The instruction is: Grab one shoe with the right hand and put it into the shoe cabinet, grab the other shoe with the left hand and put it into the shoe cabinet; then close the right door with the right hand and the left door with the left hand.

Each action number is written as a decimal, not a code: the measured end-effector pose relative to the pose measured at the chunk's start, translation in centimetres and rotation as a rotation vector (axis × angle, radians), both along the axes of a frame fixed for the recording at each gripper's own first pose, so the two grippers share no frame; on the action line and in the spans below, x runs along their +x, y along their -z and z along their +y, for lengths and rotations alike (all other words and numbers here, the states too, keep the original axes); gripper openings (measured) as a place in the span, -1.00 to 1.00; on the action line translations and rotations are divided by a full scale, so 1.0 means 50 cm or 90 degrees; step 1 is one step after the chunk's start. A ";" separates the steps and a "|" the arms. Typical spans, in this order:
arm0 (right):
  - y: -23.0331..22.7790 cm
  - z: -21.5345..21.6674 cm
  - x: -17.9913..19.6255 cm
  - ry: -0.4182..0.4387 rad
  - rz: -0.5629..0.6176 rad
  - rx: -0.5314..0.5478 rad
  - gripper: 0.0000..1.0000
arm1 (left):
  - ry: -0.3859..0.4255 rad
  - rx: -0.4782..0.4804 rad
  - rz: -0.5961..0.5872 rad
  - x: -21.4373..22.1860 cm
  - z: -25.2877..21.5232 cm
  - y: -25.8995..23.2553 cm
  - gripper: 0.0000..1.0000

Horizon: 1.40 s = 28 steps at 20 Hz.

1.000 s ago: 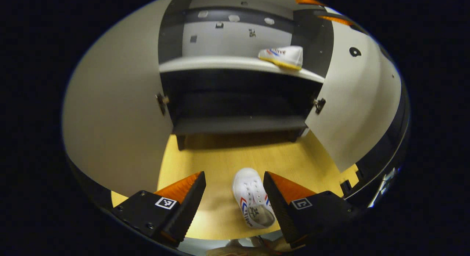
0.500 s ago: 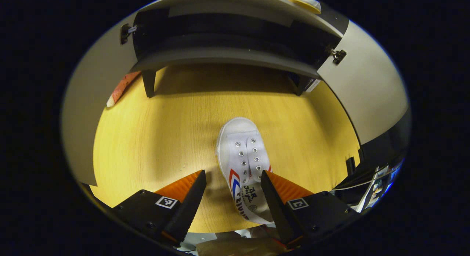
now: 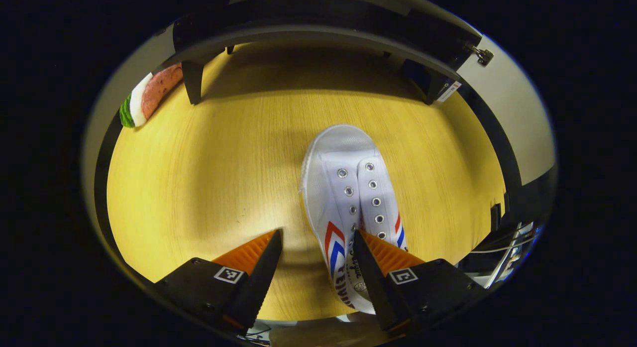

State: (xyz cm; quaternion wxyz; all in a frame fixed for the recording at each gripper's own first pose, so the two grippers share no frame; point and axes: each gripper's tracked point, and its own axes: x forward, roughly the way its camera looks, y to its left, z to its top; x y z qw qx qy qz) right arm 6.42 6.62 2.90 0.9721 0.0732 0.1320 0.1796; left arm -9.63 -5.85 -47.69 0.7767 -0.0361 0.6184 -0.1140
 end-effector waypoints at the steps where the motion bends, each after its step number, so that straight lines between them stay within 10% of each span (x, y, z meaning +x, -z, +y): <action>1: 0.002 -0.003 0.002 0.004 0.000 -0.003 0.14 | -0.006 -0.003 0.004 0.000 0.000 0.003 0.80; 7: 0.032 0.006 -0.004 0.002 0.016 -0.002 0.73 | -0.050 -0.073 0.059 -0.008 -0.029 -0.001 -0.02; 18: 0.049 -0.021 0.006 0.023 0.025 0.002 0.78 | -0.086 -0.047 0.081 -0.007 -0.013 -0.017 -0.96; 28: 0.075 -0.032 0.013 0.025 0.035 0.006 0.72 | -0.082 -0.054 -0.134 0.120 0.053 -0.317 -0.96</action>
